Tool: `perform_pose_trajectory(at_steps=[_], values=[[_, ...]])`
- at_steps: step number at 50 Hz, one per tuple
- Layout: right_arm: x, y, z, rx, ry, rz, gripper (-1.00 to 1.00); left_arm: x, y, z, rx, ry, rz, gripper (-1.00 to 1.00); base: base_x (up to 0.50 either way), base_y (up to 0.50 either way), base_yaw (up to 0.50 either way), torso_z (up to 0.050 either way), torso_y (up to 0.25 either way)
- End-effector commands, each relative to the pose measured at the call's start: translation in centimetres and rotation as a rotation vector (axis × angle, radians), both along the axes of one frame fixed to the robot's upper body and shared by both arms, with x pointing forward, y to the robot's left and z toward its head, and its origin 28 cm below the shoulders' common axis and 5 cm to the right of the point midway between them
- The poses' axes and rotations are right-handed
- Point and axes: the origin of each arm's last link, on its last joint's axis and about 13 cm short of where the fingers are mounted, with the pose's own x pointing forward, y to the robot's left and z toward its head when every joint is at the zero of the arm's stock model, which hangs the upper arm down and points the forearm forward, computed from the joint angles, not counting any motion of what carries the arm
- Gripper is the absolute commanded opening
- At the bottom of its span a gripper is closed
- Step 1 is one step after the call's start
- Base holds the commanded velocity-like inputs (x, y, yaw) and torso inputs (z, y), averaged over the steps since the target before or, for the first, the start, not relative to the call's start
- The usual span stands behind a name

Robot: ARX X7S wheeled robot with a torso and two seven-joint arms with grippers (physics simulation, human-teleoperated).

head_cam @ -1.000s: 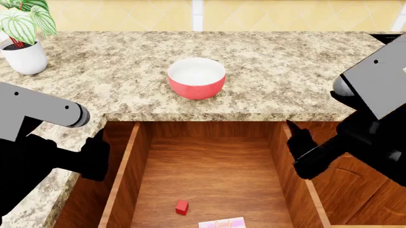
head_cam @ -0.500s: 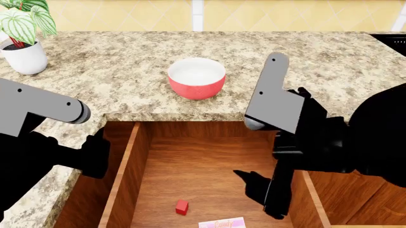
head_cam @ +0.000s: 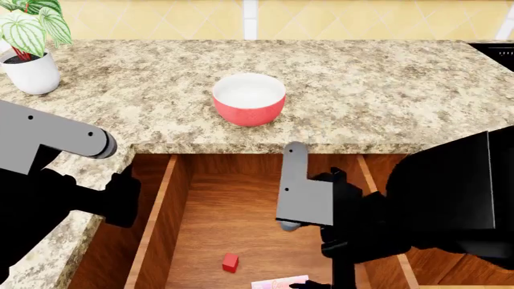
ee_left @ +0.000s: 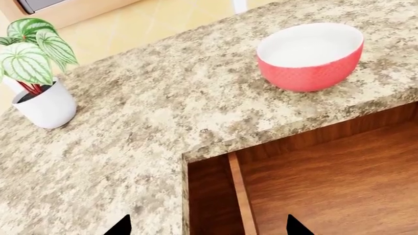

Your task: Place the bar in the bowl and close the drawer.

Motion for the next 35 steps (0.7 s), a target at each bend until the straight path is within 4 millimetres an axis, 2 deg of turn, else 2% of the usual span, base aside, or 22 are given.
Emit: perform_pose_trajectory(at_steps=[1,12,18,35], values=[[0.4,0.4,-2.0,-0.079,0.083,0.055,1.00,0.1,0.0,-0.2,0.000,0.005,0.000,1.00,0.00,0.00,0.00,0.000,0.000],[1.3,0.5,-3.6,-0.113,0.060,0.051,1.00,0.2,0.1,-0.3,0.001,0.009,0.001,1.00,0.00,0.00,0.00,0.000,0.000],[3.8,0.8,-4.7,-0.155,0.061,0.074,1.00,0.7,0.1,-0.6,-0.002,0.019,0.001,1.00,0.00,0.00,0.00,0.000,0.000],[6.4,1.5,-5.6,-0.183,0.088,0.092,1.00,1.2,0.2,-1.1,-0.007,0.037,-0.002,1.00,0.00,0.00,0.00,0.000,0.000]])
